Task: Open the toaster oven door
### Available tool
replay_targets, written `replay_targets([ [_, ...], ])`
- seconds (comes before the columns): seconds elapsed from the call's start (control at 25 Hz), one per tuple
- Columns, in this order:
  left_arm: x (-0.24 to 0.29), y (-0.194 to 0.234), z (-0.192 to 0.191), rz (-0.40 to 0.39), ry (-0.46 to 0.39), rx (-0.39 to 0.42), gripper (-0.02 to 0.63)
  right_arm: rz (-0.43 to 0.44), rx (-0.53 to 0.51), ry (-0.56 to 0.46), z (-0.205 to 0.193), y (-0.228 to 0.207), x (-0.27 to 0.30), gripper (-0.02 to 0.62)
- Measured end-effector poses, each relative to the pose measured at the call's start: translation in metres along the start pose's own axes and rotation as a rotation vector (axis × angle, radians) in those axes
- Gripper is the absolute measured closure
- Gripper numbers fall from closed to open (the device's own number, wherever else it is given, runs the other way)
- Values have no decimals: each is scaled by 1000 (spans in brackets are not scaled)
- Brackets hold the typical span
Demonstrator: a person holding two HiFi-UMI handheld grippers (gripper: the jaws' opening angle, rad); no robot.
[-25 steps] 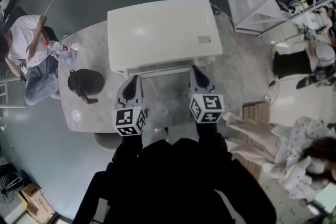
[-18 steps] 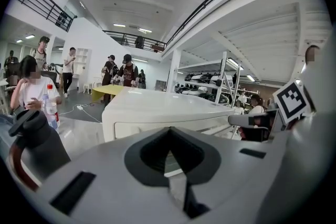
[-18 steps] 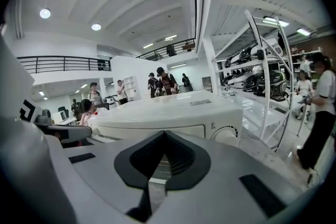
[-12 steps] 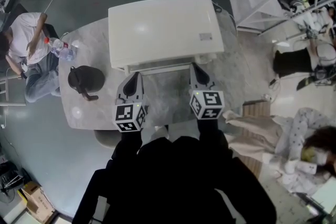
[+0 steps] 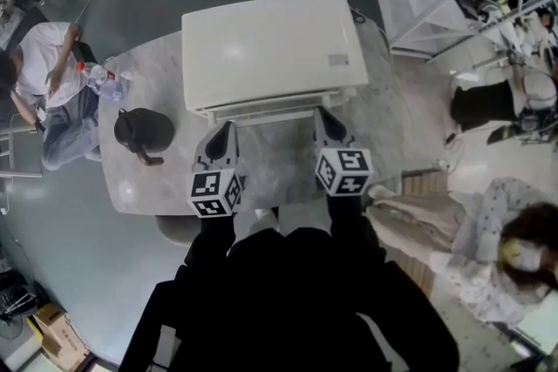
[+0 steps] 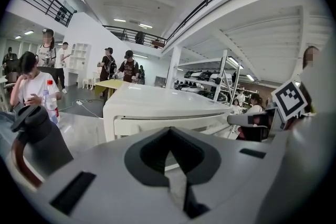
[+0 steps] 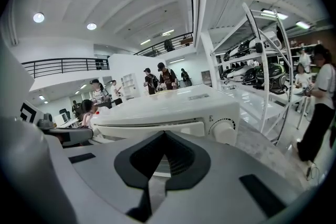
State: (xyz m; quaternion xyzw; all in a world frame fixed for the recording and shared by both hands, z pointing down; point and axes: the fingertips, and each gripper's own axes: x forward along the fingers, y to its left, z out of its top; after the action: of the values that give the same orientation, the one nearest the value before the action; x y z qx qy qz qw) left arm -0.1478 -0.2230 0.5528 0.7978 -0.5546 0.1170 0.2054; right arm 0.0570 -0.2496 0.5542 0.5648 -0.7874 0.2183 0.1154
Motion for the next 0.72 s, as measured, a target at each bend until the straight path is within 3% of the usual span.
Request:
replay_targets([
  [0.72,-10,-7,-14,-19,20,-23,603,11,17,18,-14,0,-13,592],
])
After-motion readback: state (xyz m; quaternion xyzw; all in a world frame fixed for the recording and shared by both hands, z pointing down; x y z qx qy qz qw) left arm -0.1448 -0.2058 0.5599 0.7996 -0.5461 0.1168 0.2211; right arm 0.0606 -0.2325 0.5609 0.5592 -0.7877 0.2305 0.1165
